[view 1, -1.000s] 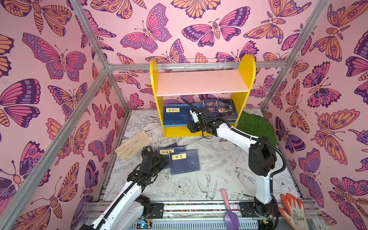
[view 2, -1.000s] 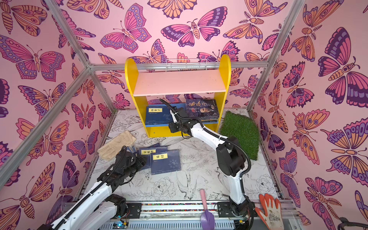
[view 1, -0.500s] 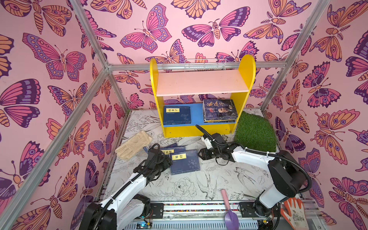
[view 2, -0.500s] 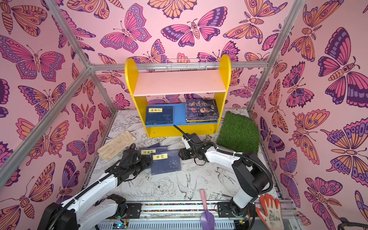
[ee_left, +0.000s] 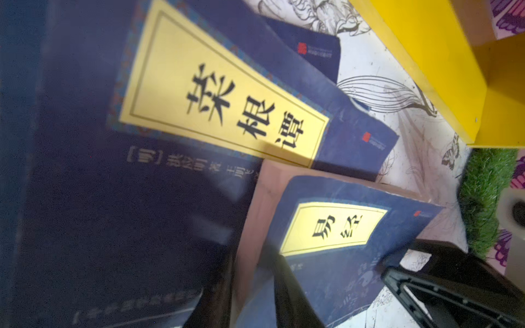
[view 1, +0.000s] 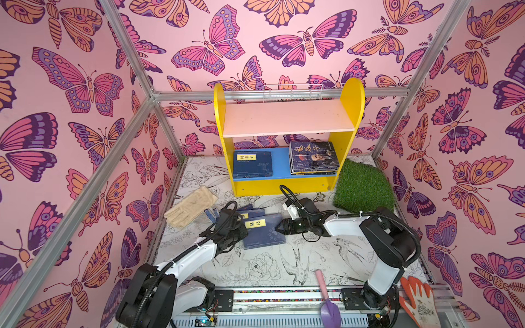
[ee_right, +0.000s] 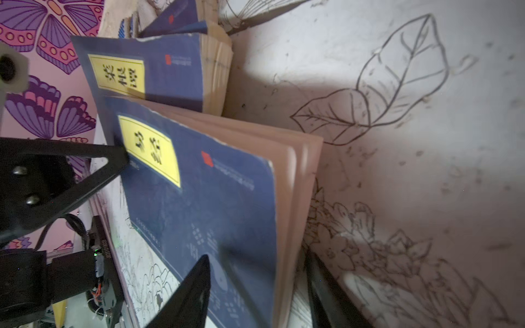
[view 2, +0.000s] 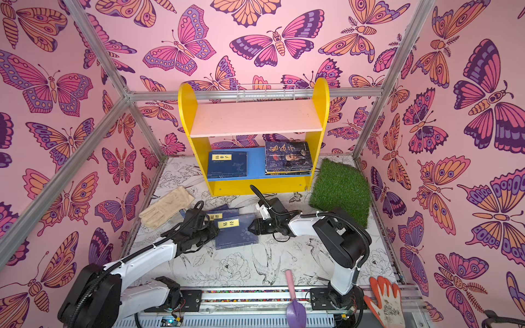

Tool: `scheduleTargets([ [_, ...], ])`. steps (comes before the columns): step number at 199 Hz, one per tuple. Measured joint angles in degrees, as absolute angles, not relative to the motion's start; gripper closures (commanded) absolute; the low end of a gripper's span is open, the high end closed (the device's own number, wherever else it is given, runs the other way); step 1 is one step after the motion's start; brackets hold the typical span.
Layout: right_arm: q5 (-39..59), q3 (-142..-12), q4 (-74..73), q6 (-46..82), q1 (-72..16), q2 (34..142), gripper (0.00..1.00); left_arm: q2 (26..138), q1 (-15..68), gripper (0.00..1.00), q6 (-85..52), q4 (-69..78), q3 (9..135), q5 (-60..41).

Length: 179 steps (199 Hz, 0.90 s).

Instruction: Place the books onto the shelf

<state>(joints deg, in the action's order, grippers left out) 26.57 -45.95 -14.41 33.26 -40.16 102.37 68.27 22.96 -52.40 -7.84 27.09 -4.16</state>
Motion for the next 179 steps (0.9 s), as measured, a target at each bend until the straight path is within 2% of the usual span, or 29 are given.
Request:
scheduleTargets([
  [26, 28.5, -45.4, -15.7, 34.1, -40.2, 102.3, 0.49, 69.9, 23.0, 0.96, -53.5, -6.3, 27.2, -3.9],
  [43, 29.3, -45.2, -16.3, 34.6, -40.1, 102.0, 0.53, 71.1, 23.0, 0.99, -54.1, -4.9, 27.7, -3.6],
  [53, 29.7, -45.1, -16.5, 34.6, -40.1, 101.4, 0.59, 71.5, 23.0, 0.99, -54.6, -4.3, 27.7, -3.4],
  [68, 30.1, -44.9, -16.6, 34.9, -40.0, 100.1, 0.75, 71.7, 23.0, 0.98, -55.0, -4.1, 27.7, -3.3],
  [83, 30.5, -44.9, -16.8, 35.9, -39.8, 98.4, 0.92, 71.6, 23.0, 0.85, -55.3, -4.0, 27.7, -3.1],
  [99, 31.7, -44.9, -17.3, 36.2, -39.8, 96.4, 1.0, 71.0, 22.9, 0.63, -55.6, -3.9, 27.7, -3.1],
  [117, 32.5, -44.9, -18.6, 37.2, -39.5, 95.0, 1.0, 68.3, 22.3, 0.44, -56.3, -4.8, 27.5, -4.1],
  [141, 34.3, -43.4, -22.4, 39.7, -36.9, 93.3, 1.0, 61.7, 19.2, 0.26, -56.3, -8.1, 26.6, -6.2],
  [179, 37.9, -40.6, -28.0, 44.9, -32.8, 90.5, 1.0, 53.1, 17.1, 0.1, -56.0, -8.1, 27.1, -11.7],
])
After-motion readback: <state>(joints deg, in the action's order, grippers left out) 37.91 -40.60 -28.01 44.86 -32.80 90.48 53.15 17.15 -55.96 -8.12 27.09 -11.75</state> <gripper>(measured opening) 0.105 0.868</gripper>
